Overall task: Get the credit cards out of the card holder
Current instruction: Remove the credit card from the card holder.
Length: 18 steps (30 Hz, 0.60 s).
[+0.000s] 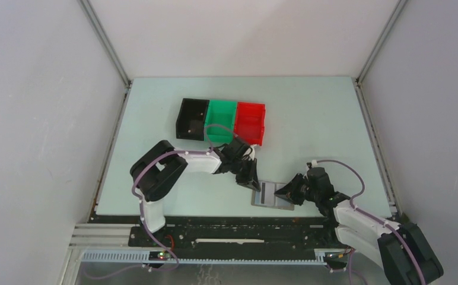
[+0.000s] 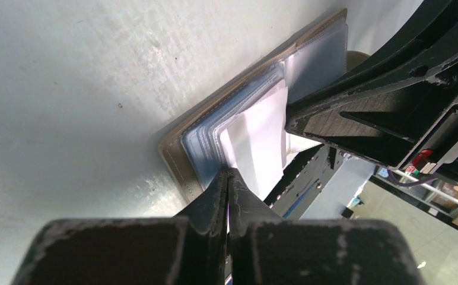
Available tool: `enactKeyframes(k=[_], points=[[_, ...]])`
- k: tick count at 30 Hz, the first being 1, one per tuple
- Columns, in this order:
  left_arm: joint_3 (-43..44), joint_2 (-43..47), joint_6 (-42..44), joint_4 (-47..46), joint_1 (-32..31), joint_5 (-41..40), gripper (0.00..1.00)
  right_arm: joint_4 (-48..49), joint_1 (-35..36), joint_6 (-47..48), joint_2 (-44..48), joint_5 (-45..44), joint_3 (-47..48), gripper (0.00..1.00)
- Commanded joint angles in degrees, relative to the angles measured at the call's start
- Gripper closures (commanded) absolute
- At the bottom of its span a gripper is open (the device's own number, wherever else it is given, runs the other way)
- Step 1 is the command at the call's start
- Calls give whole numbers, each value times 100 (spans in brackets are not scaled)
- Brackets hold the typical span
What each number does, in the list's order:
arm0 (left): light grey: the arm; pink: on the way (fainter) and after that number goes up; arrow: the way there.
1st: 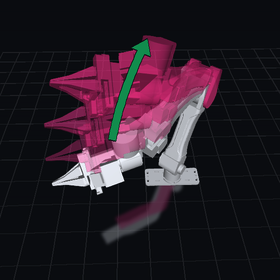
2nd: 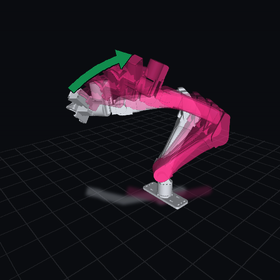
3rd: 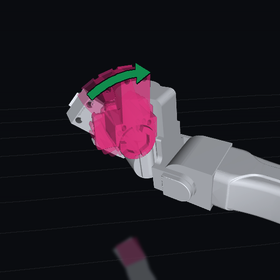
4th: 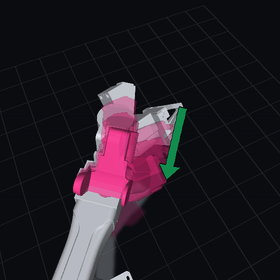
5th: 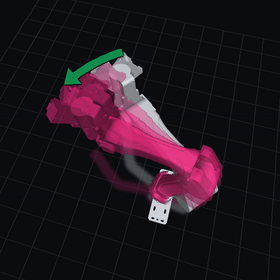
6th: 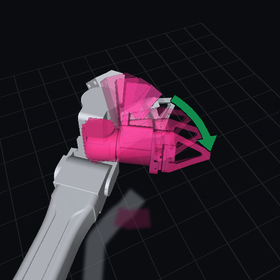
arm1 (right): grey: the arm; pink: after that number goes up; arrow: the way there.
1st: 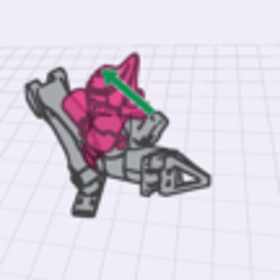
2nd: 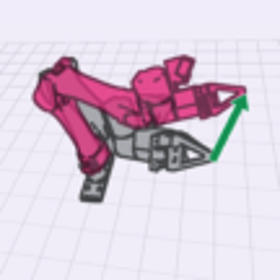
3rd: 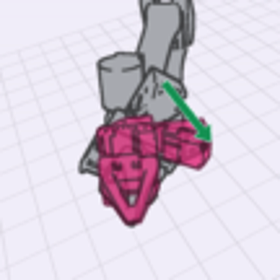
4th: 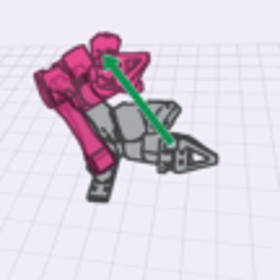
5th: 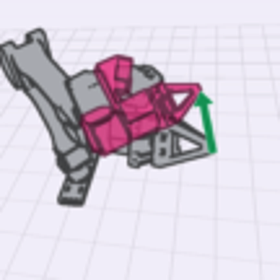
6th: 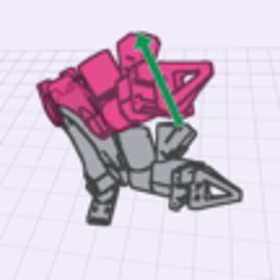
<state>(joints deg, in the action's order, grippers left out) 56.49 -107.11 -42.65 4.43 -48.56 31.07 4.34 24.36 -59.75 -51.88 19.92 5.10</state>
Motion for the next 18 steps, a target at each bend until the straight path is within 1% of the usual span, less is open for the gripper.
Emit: enactKeyframes(k=[1, 6, 10, 18], points=[[259, -306, 3, -82, -50, 54, 99, 220, -10, 31, -188, 27, 138, 77], [329, -521, 3, -74, -43, 126, 100, 497, -10, 7, -341, 183, 163, 78], [401, -619, 23, -23, -46, 161, 100, 505, 0, 17, -324, 200, 184, 78], [468, -655, 63, 67, -40, 142, 100, 77, -18, -11, 381, -27, 120, 77]])
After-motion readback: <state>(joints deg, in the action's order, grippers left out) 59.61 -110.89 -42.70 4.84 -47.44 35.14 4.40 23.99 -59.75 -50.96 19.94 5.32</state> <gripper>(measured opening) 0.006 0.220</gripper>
